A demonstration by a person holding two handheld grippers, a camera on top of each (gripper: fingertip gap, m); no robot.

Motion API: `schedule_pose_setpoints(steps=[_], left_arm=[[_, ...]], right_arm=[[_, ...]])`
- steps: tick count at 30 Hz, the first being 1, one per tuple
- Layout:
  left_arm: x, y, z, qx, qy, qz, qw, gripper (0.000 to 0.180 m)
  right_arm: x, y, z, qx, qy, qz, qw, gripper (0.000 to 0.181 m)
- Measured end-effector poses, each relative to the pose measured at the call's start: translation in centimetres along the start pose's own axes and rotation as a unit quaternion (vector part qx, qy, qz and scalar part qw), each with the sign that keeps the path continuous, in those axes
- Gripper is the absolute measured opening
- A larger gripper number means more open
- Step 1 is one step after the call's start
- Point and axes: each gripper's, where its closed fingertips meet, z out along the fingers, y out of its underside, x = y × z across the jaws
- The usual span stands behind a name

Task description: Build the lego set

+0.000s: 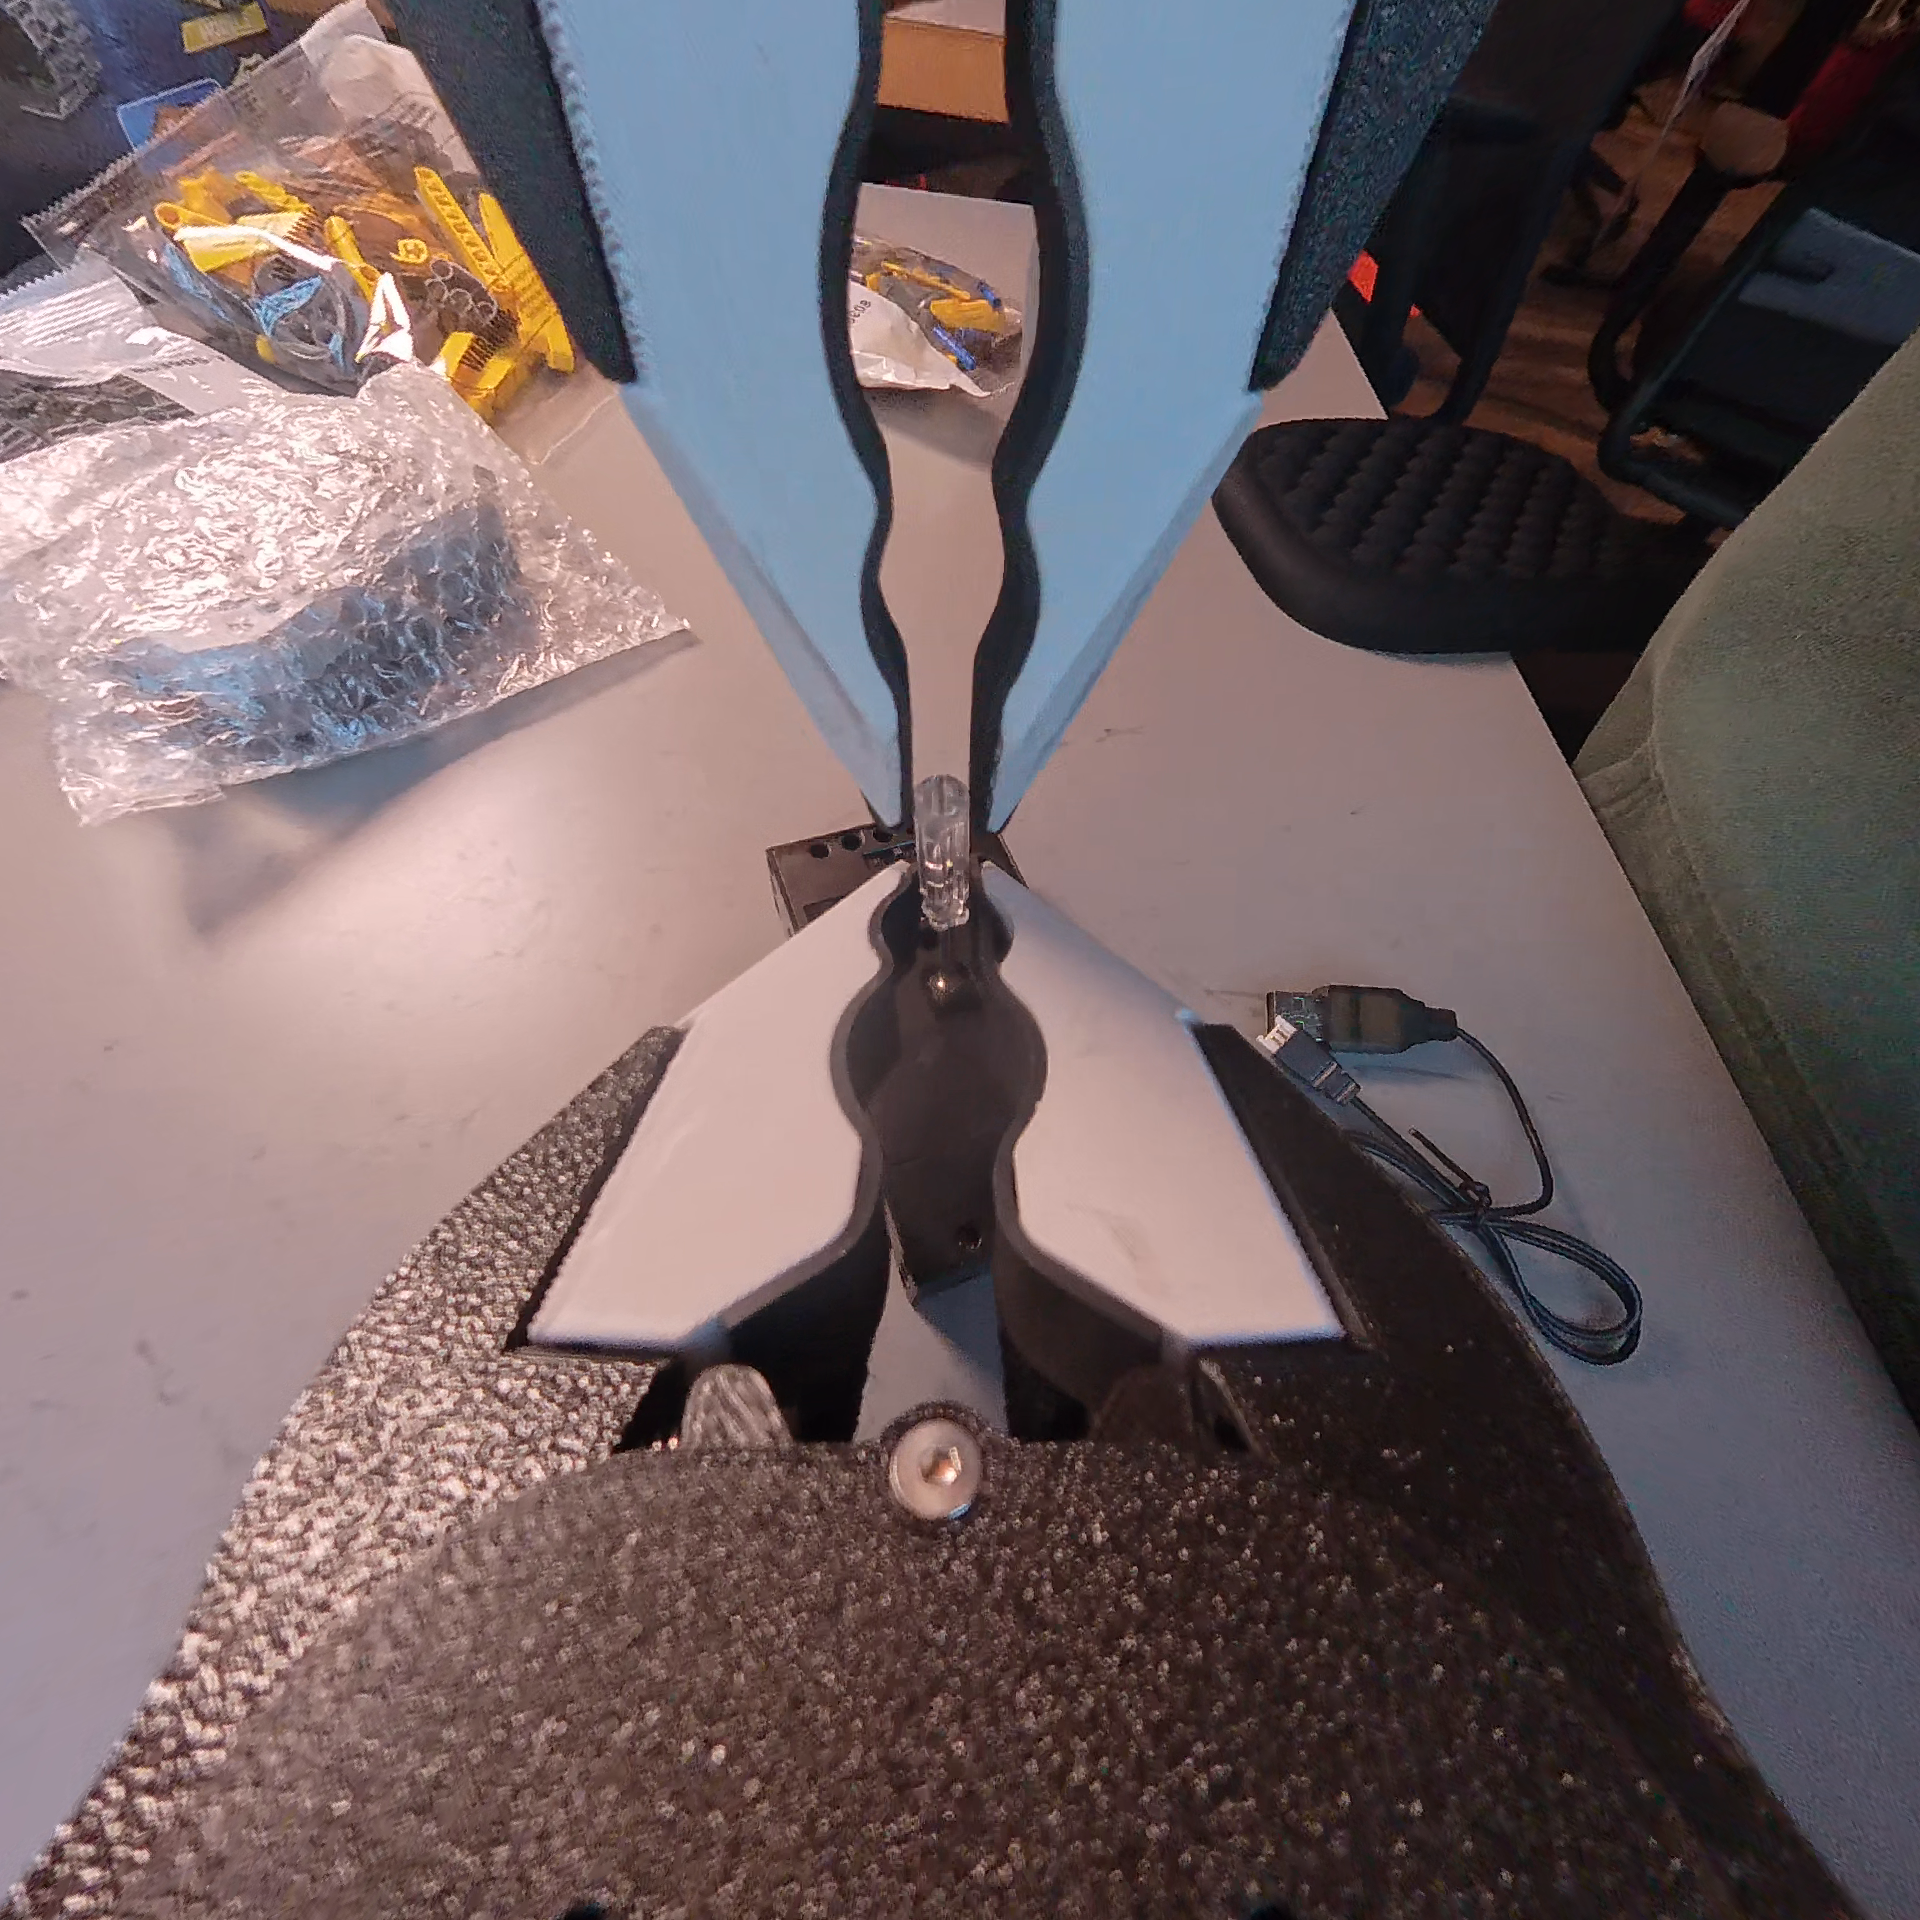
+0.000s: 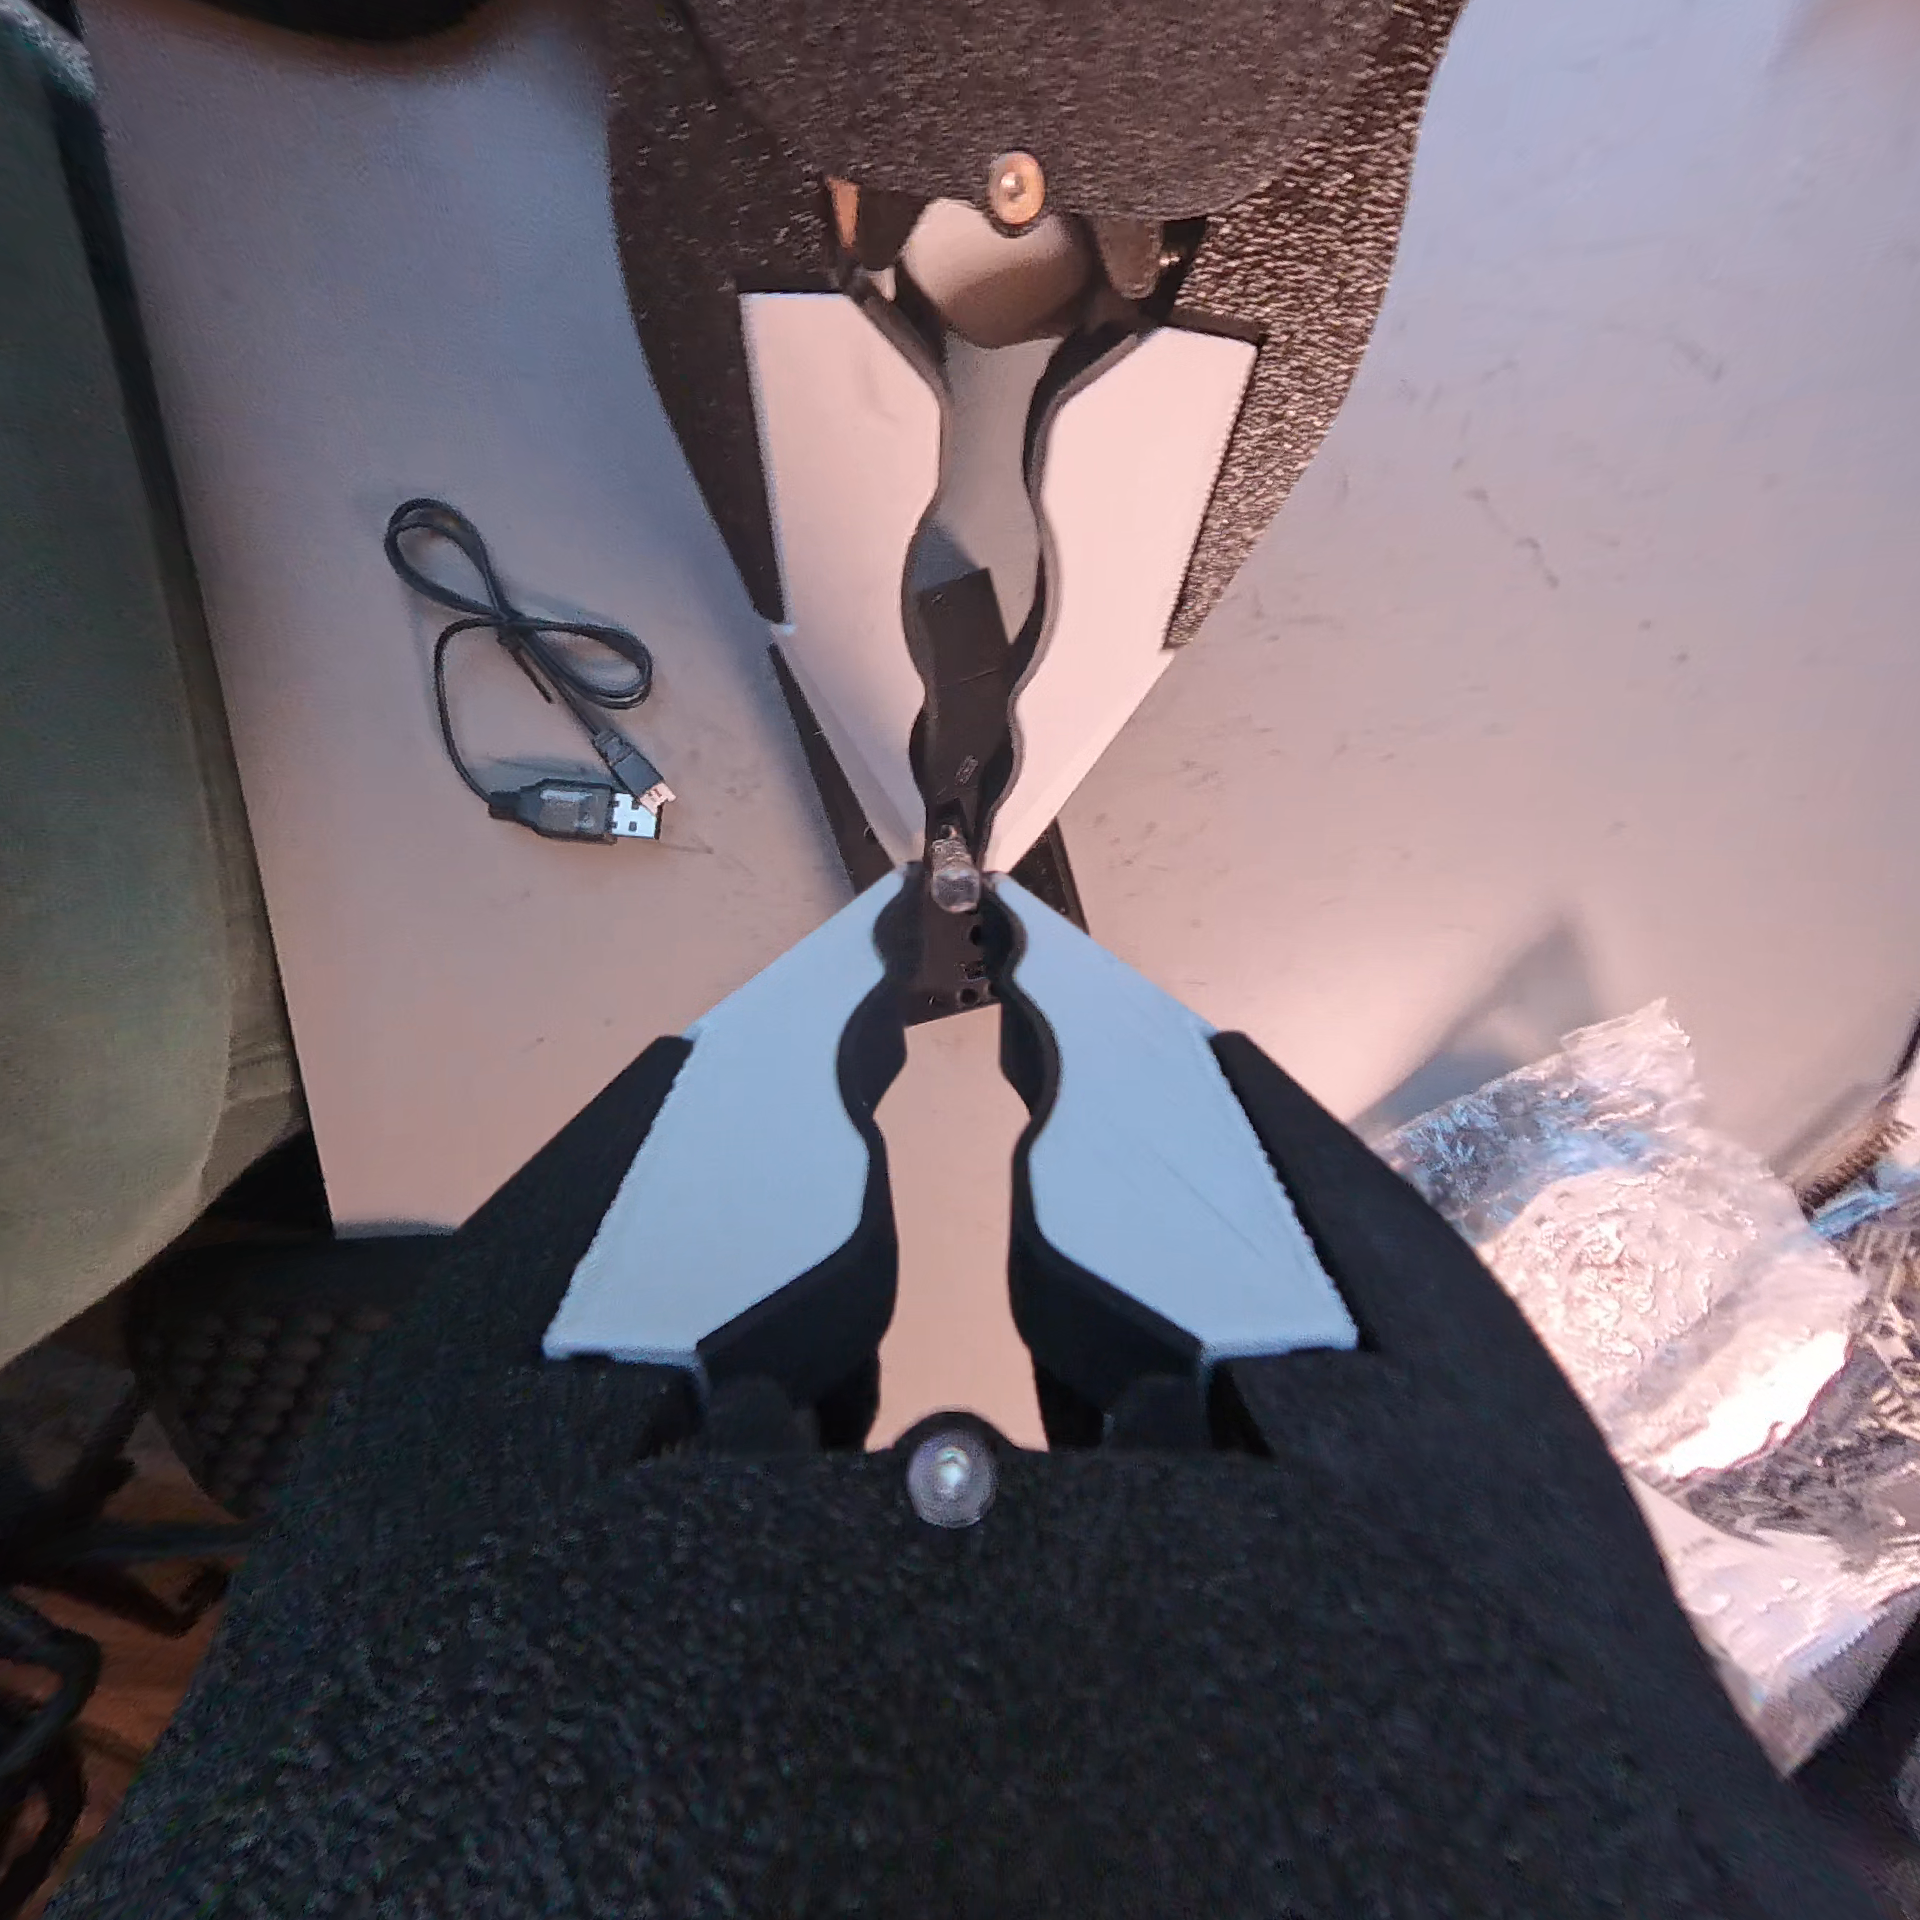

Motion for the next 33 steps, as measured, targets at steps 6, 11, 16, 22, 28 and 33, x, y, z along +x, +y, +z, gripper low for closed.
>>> schedule_pose_setpoints(steps=[6, 11, 16, 22, 28, 33], left_arm=[[0.2, 0.2, 0.0, 0.001, 0.010, 0.003, 1.000, 0.017], [0.3, 0.1, 0.2, 0.006, 0.013, 0.017, 1.000, 0.007], [-0.2, 0.2, 0.0, 0.006, 0.001, -0.002, 1.000, 0.007], [-0.1, 0.1, 0.1, 0.001, -0.002, 0.003, 1.000, 0.007], [0.4, 0.2, 0.0, 0.005, 0.014, 0.007, 1.000, 0.011], [-0.1, 0.1, 0.1, 0.001, 0.001, 0.014, 1.000, 0.008]], right_arm=[[-0.2, 0.0, 0.2, -0.031, 0.027, -0.207, 0.978, 0.007], [0.1, 0.1, 0.2, -0.076, 0.070, -0.421, 0.901, 0.008], [0.6, 0.0, -0.2, -0.025, 0.021, -0.128, 0.991, 0.033], [0.4, -0.2, 0.1, 0.008, -0.013, 0.028, 0.999, 0.007], [-0.4, 0.1, 0.0, -0.039, 0.023, -0.249, 0.967, 0.006], [-0.2, 0.4, -0.1, -0.078, 0.056, -0.373, 0.923, 0.007]])
